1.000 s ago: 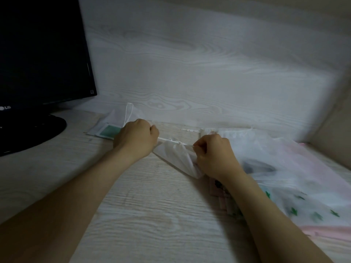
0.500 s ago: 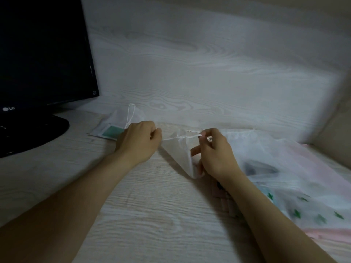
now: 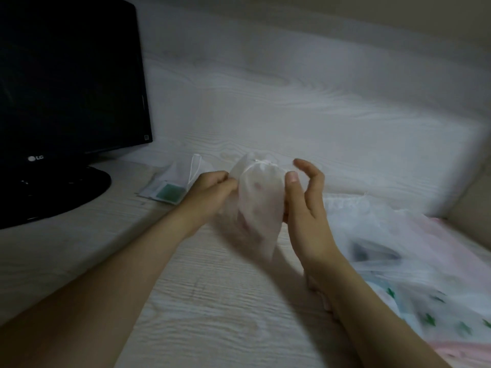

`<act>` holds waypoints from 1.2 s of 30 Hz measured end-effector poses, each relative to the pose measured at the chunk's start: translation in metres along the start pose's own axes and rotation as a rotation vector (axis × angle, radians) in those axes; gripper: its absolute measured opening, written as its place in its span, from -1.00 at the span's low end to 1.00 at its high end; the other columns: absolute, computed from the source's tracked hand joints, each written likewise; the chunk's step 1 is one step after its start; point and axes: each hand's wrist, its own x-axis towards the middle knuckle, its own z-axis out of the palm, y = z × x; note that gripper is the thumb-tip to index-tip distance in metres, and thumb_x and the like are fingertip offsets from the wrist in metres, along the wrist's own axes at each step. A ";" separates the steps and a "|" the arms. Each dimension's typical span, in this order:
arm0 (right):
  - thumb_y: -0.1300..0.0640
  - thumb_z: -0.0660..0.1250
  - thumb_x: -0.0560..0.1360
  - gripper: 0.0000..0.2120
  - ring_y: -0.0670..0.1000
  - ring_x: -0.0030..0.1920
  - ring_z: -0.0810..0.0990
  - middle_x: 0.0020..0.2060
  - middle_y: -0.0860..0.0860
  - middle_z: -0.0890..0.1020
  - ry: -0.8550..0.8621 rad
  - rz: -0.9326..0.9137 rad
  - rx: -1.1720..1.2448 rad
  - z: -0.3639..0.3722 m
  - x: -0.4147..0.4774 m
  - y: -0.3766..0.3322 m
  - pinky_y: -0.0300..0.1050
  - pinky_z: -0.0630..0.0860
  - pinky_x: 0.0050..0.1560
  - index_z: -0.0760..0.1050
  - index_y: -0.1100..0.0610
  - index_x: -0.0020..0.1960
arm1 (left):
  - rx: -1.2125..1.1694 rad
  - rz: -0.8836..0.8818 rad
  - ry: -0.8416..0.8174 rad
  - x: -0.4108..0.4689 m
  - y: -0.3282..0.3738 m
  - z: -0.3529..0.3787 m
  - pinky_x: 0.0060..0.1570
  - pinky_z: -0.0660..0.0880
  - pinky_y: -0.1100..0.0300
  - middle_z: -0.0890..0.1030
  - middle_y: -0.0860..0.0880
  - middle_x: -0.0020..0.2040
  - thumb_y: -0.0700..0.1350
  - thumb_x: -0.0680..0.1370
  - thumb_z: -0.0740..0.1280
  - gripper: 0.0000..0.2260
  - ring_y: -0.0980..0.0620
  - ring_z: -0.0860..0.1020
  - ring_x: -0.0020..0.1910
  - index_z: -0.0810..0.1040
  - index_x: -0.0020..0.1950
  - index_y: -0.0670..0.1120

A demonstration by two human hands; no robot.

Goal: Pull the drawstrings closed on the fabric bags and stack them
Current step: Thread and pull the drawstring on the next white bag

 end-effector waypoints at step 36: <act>0.17 0.25 0.43 -0.79 0.16 -0.13 0.65 -0.19 0.10 0.71 -0.082 -0.073 -0.885 0.055 0.046 0.038 0.08 0.60 -0.08 0.65 0.17 -0.07 | 1.051 0.329 0.098 0.005 -0.036 -0.022 0.24 0.36 -0.03 0.47 0.00 0.20 -0.01 0.66 0.27 -0.82 -0.09 0.36 0.25 0.59 0.20 0.02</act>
